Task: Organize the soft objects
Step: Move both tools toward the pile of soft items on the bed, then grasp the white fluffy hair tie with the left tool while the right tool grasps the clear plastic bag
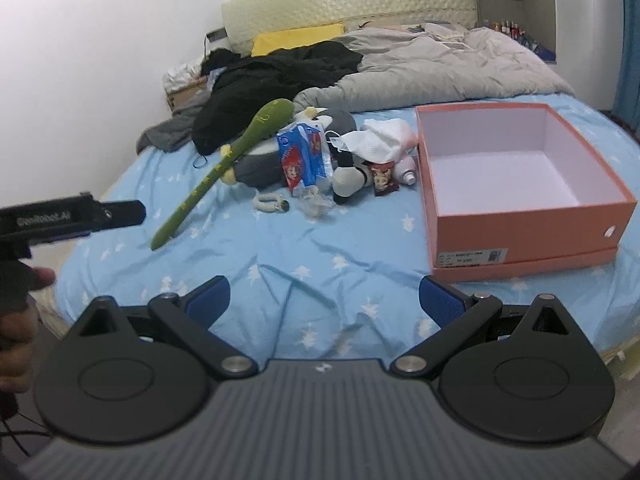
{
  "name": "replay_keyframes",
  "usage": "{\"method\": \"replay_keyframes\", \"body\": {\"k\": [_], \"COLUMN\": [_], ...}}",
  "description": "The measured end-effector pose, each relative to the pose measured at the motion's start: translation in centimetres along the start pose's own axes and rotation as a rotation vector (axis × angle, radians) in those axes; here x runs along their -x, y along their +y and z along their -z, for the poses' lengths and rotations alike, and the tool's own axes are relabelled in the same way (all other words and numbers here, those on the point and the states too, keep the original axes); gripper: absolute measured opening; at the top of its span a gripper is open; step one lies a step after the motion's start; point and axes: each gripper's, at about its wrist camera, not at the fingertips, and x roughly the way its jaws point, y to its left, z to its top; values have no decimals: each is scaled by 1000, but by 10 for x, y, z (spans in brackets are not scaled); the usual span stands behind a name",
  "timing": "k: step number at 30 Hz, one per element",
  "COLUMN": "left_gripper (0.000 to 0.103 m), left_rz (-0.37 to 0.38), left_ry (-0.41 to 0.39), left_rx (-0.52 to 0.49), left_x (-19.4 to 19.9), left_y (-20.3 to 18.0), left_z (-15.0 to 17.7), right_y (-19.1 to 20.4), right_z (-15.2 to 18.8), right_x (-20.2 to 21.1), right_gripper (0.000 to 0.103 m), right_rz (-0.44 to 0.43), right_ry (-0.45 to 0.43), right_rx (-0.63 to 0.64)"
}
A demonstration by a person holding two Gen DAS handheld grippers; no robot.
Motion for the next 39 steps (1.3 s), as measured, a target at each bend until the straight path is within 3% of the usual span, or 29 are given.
{"method": "replay_keyframes", "body": {"k": [2, 11, 20, 30, 39], "left_gripper": [102, 102, 101, 101, 100], "left_rz": [27, 22, 17, 26, 26], "left_ry": [24, 47, 51, 107, 106], "left_rx": [-4, -9, 4, 16, 3], "left_x": [-7, -37, -88, -180, -256], "left_y": [0, 11, 27, 46, 61], "left_z": [4, 23, 16, 3, -15], "right_y": [-3, -6, -3, -3, -3], "right_z": [5, 24, 10, -14, -25], "right_x": [-2, -21, -62, -134, -213], "right_gripper": [103, 103, 103, 103, 103], "right_rz": [-18, -32, -42, -76, -72], "right_ry": [-4, -5, -6, -9, 12], "right_rx": [-16, 3, 32, 75, 123]}}
